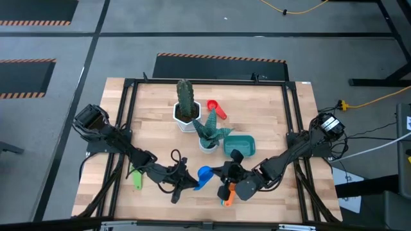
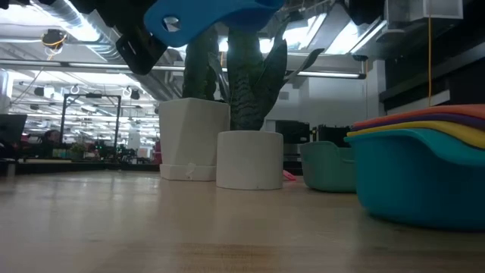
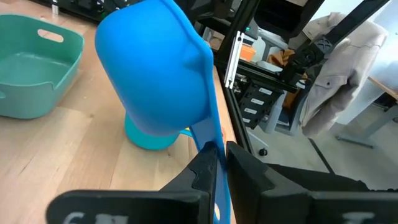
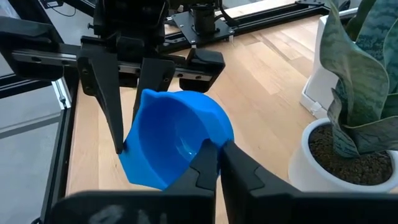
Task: Nest measuring cups in basket
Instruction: Stack the blue measuring cup on top of the orange measuring cup
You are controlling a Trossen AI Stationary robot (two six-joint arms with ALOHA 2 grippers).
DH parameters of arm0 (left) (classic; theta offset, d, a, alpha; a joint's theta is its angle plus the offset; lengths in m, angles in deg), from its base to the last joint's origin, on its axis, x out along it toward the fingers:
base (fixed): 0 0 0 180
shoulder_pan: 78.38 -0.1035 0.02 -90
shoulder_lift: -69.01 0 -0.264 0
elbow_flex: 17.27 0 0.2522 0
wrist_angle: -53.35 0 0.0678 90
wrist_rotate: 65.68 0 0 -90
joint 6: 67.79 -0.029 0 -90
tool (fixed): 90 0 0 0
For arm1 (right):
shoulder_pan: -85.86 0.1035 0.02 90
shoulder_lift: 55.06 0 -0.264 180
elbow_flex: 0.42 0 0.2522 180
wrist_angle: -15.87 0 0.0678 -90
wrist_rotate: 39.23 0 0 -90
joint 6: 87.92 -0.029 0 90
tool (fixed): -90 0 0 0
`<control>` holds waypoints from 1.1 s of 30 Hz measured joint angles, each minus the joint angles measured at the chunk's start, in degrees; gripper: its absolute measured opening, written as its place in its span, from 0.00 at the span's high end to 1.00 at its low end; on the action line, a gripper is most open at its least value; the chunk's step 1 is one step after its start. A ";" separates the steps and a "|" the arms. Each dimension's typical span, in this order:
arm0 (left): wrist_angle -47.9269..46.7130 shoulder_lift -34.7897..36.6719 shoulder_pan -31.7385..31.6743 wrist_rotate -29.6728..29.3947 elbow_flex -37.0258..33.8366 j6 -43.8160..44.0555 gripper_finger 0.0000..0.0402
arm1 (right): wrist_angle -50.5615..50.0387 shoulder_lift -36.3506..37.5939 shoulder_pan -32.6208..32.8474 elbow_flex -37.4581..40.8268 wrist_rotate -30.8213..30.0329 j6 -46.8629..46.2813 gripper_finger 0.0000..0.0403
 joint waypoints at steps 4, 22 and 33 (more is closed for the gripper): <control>-0.04 -0.04 0.02 0.45 0.00 0.04 0.90 | -0.02 0.00 0.00 0.00 1.22 0.05 0.98; -0.72 -0.13 -0.09 -0.17 -0.09 2.02 0.72 | -5.79 6.47 0.47 -0.02 5.92 0.14 0.98; -5.47 -0.11 -0.07 -0.14 -0.09 -0.22 0.73 | -24.80 15.09 1.03 -0.06 26.52 -19.19 0.98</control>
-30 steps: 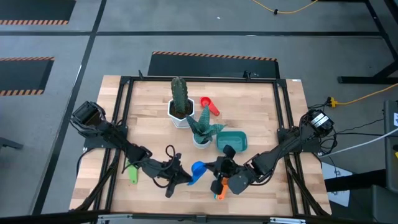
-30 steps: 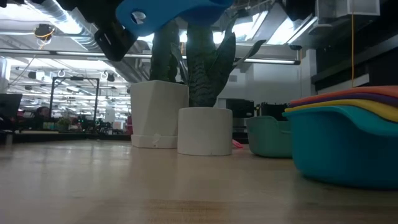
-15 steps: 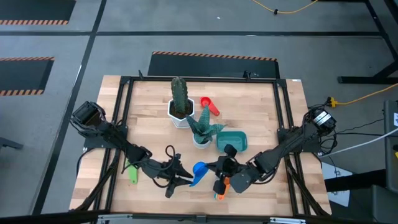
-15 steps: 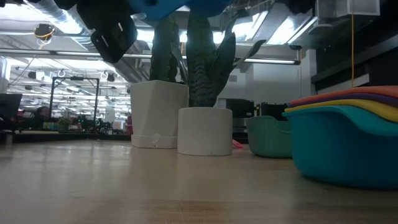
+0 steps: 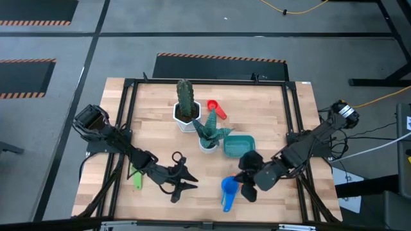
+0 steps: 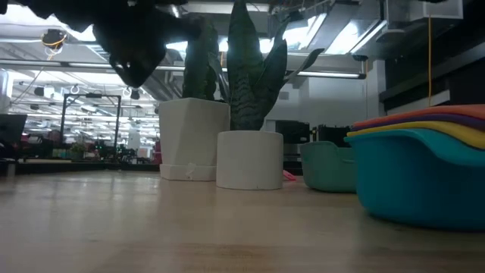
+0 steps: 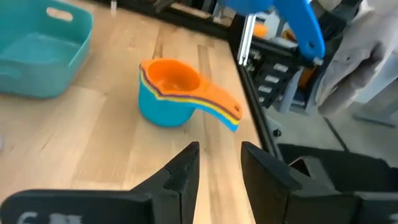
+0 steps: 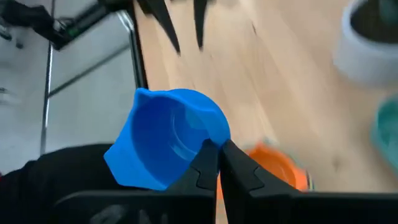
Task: Nest measuring cups in basket
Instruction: Stack the blue measuring cup on top of the orange measuring cup
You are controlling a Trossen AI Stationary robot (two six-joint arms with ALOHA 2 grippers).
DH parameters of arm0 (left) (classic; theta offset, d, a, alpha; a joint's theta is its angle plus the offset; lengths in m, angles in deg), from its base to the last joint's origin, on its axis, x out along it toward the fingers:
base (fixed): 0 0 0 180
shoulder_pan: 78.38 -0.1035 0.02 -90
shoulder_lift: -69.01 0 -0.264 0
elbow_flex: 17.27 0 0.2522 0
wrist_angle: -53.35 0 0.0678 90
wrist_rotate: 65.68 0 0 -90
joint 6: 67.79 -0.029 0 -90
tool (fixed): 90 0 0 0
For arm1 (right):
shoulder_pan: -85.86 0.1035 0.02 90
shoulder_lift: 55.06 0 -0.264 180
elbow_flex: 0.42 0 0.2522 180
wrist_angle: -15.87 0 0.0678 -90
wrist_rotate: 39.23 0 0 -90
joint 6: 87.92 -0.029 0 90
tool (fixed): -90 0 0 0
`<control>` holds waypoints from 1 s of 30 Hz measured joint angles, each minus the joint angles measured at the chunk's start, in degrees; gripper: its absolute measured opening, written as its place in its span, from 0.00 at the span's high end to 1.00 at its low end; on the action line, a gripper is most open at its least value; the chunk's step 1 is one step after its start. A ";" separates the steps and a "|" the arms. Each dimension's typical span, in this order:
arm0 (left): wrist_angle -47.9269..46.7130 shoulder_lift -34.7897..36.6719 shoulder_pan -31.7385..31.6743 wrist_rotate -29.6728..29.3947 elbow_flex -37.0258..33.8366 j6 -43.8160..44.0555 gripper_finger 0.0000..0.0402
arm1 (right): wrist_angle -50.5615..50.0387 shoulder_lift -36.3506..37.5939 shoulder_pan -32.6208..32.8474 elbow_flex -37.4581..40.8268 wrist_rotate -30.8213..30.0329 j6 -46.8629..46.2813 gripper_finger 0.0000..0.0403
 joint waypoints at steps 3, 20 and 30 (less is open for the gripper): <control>-1.45 -0.01 0.00 0.02 0.00 0.04 0.72 | -4.37 -0.22 0.00 0.02 2.40 -4.32 0.98; -1.89 0.00 0.05 0.11 0.00 0.29 0.73 | -6.56 -9.22 -0.35 0.02 6.53 -6.93 0.98; -1.87 0.00 0.06 0.10 0.00 0.37 0.73 | -7.05 -10.89 -1.97 0.02 8.31 -6.82 0.98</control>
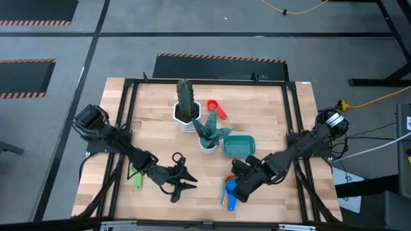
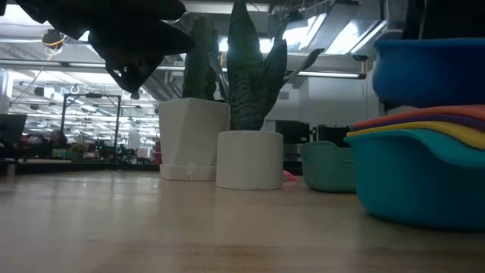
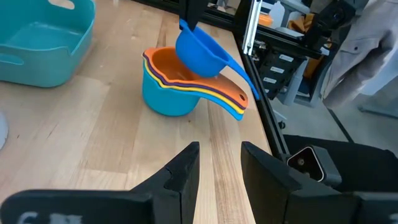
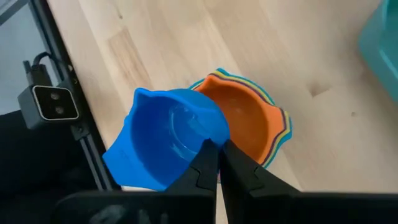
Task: Nest measuring cups in basket
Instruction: Stack the blue measuring cup on top of the orange measuring cup
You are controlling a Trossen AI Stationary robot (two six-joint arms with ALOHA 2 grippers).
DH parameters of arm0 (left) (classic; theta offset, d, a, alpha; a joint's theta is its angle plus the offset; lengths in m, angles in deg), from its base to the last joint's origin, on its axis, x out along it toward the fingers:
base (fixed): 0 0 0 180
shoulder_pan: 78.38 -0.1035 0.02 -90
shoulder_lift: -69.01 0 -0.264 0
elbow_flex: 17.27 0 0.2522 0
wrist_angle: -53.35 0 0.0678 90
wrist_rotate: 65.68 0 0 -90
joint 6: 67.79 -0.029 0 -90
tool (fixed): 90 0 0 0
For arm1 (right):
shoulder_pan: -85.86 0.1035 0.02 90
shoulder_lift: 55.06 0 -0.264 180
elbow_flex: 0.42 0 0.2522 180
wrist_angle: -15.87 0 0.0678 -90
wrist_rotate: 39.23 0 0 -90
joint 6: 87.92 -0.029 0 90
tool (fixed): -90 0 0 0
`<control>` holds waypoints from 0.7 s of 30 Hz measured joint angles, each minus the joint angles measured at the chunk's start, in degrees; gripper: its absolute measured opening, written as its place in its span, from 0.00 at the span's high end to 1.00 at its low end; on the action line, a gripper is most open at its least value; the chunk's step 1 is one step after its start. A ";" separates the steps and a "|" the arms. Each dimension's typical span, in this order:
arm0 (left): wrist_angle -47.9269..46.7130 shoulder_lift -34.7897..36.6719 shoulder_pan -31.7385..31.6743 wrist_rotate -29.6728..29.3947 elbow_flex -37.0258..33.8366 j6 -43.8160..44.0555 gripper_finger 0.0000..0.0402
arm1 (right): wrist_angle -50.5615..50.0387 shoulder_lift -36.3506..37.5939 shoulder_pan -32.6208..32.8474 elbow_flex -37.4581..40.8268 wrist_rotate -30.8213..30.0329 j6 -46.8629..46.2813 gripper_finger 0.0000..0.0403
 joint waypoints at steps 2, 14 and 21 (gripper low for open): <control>0.00 0.00 0.01 0.01 0.02 0.00 0.73 | -0.65 0.02 -0.40 0.00 1.00 -0.27 0.98; 0.00 0.00 -0.01 0.01 0.02 0.00 0.73 | -4.09 0.04 -1.90 0.04 2.63 -4.27 0.96; 0.00 0.00 -0.04 0.01 0.05 0.00 0.73 | -3.98 0.04 -1.90 0.04 2.62 -4.31 0.90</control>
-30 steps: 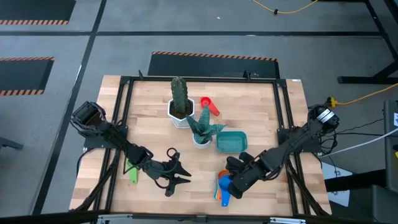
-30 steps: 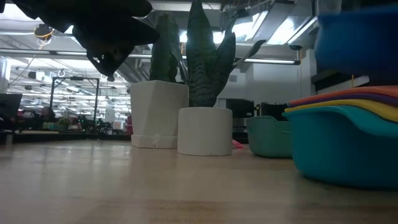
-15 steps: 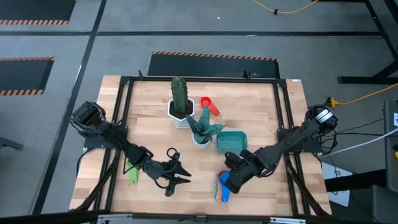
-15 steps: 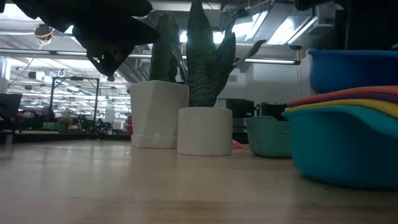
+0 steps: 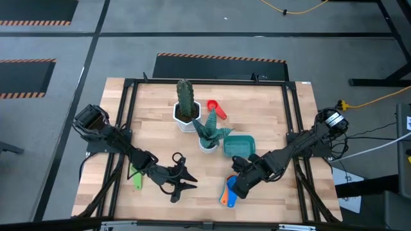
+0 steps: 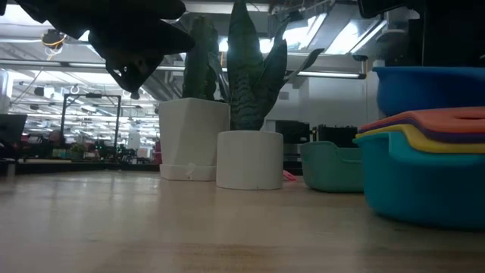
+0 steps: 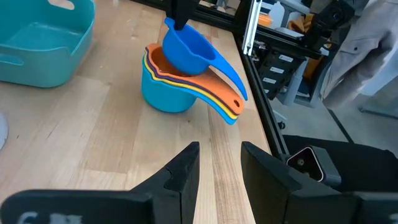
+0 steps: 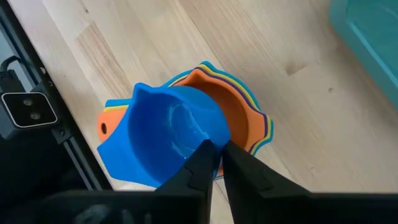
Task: Nest measuring cups in basket
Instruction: Stack the blue measuring cup on top of the orange measuring cup
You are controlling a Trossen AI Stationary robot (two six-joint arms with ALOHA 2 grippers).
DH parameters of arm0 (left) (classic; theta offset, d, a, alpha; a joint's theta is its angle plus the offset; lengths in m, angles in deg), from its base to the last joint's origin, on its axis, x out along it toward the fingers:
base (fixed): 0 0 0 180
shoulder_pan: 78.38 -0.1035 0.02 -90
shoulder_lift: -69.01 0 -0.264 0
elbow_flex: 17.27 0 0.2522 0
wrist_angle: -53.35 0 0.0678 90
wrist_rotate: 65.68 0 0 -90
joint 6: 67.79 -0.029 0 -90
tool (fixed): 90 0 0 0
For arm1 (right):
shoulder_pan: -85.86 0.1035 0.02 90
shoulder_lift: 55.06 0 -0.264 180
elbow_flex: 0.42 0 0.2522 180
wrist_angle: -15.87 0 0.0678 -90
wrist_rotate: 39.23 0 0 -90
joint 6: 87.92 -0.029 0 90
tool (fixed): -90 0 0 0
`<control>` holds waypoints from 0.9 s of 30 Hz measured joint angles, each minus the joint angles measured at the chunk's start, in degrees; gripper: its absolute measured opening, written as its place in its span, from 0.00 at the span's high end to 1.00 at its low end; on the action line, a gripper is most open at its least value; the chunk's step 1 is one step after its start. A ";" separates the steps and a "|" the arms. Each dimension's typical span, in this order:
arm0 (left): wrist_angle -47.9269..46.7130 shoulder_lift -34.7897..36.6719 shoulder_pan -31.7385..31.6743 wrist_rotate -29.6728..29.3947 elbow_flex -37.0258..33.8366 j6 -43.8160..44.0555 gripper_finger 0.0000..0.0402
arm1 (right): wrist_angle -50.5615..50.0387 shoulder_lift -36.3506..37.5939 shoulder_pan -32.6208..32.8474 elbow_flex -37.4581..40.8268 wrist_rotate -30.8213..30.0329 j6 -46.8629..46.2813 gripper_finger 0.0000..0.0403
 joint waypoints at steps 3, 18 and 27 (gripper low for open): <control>0.00 0.00 -0.02 0.00 0.01 0.00 0.73 | 0.09 0.00 0.00 0.00 -0.01 0.00 0.90; 0.02 0.02 -0.02 -0.02 0.01 -0.59 0.73 | 0.10 0.00 -1.16 0.00 -0.03 0.00 0.90; 0.04 0.02 -0.02 -0.02 0.01 -0.35 0.73 | 0.11 0.02 -1.16 0.00 0.03 0.01 0.90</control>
